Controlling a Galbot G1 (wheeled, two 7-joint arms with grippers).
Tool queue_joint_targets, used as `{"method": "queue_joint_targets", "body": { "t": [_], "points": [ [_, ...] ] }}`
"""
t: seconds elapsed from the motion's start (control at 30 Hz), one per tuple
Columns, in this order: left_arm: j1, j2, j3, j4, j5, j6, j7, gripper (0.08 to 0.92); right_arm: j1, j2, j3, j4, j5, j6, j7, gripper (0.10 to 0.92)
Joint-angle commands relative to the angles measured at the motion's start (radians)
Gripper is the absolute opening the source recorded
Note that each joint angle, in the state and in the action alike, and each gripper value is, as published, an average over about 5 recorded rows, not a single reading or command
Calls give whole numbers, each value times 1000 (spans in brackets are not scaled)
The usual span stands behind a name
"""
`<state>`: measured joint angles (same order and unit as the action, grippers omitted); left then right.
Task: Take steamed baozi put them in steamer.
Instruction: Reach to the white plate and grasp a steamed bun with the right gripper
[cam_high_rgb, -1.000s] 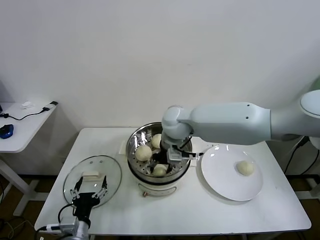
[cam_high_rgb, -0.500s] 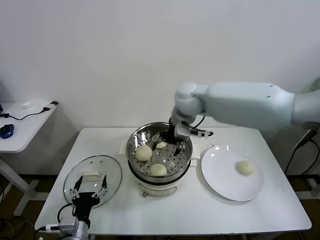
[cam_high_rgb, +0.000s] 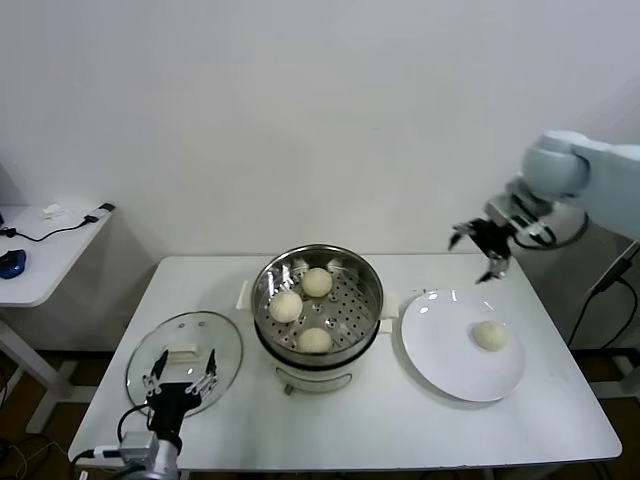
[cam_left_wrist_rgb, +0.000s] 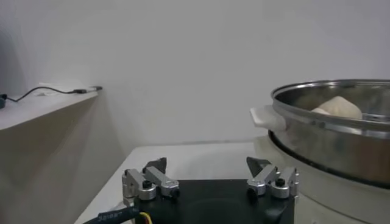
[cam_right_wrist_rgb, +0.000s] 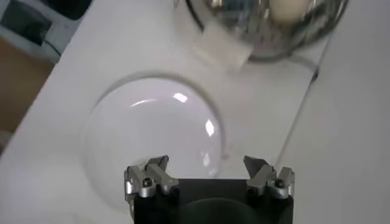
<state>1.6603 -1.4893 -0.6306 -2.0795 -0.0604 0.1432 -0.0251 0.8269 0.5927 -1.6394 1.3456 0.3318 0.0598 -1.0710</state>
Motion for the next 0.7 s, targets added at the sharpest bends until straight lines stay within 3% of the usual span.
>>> {"method": "queue_joint_targets", "body": {
  "t": [0.03,0.3,0.7],
  "points": [
    [-2,1,-3,15,2,-3,-1,823,-550,-217,348,-117,-108,-220,48,823],
    [0,-4,-4,29,8,-4,0,823,-720,-66,514,-298,-174,-217,91,823],
    [-4,-5,-6,45,15,-10,0,823,-703,90,523,-408,-139,-201,134,823]
  ]
}}
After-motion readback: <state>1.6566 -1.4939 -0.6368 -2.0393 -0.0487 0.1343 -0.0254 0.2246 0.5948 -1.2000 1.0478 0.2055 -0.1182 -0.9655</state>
